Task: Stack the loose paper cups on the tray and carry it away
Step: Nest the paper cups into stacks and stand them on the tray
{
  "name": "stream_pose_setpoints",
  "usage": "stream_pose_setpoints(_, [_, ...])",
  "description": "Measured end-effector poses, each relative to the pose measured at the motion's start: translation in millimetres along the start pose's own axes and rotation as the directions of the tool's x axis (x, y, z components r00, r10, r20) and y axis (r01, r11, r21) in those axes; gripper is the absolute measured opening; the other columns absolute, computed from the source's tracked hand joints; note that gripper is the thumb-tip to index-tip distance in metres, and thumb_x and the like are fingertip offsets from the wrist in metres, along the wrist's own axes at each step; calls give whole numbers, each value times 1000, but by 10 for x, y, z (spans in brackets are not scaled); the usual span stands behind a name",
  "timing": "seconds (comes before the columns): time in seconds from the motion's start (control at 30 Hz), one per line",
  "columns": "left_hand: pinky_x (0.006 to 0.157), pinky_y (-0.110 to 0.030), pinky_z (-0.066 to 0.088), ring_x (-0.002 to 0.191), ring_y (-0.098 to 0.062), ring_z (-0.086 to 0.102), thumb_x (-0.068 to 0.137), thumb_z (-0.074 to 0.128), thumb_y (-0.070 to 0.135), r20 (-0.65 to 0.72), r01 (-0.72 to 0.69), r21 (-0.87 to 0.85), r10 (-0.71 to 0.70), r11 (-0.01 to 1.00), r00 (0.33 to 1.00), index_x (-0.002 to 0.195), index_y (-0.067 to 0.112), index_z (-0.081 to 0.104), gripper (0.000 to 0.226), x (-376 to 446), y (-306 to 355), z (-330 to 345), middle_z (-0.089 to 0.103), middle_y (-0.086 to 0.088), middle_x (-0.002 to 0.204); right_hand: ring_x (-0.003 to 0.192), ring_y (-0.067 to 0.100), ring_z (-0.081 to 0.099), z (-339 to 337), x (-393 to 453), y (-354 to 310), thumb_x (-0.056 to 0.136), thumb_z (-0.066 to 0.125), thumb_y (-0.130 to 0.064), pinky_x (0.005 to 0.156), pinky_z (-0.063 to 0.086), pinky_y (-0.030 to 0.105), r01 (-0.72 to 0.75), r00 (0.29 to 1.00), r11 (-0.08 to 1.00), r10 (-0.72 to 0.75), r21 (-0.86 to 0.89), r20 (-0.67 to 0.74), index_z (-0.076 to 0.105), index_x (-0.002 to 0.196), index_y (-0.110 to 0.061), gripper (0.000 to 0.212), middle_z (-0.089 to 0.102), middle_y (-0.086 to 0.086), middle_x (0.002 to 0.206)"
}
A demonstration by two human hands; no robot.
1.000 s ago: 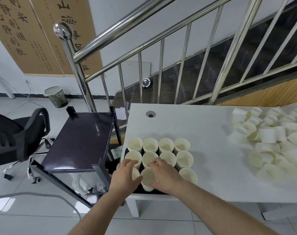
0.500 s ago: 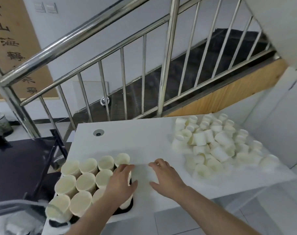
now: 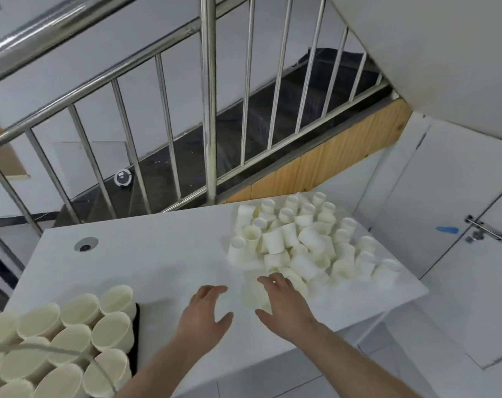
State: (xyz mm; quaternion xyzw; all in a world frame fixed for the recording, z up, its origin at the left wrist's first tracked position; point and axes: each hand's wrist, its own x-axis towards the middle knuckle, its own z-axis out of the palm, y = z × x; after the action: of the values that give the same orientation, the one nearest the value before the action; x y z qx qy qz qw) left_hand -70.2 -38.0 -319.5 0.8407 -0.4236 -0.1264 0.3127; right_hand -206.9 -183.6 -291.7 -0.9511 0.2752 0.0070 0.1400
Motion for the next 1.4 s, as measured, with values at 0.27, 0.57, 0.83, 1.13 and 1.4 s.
stream_pose_setpoints(0.27, [97,-25,43,121,-7,44,86,61,35,28,27,-28,-26,999,999,135,29,42,53,660,16,234,43,12,130,130,20,36,-65,590,360,93,55,-43,96,47,30,-89,996,996,89,8,3,21,150,-23,70,26,1,147])
stream_pose_setpoints(0.57, [97,-24,43,121,-10,46,87,59,39,61,78,-46,-75,996,995,138,28,39,55,1500,-123,366,43,9,134,134,19,33,-129,1562,714,94,52,-43,94,49,31,-185,981,979,189,-91,36,21,150,-23,67,21,2,150])
stream_pose_setpoints(0.83, [95,-25,45,118,-11,48,87,59,38,83,91,-52,-86,994,993,137,27,40,55,1889,-258,442,45,8,133,118,17,51,-130,2107,888,95,53,-38,82,50,29,-140,984,976,156,-168,84,30,144,-22,57,25,-2,143])
stream_pose_setpoints(1.13, [96,-28,44,119,-13,47,85,60,37,115,105,-44,-99,994,988,139,27,38,59,2016,-180,538,43,6,135,106,16,56,-90,2289,1020,99,43,-23,81,46,27,-62,994,991,73,-122,86,54,122,-20,25,50,-4,122])
stream_pose_setpoints(1.4, [89,-28,48,116,-11,47,74,74,32,88,63,-153,-50,986,995,141,26,33,79,2107,-8,546,39,10,131,106,11,52,-163,2135,964,96,49,-24,86,44,23,216,976,972,-218,93,7,65,110,-15,23,55,-6,112])
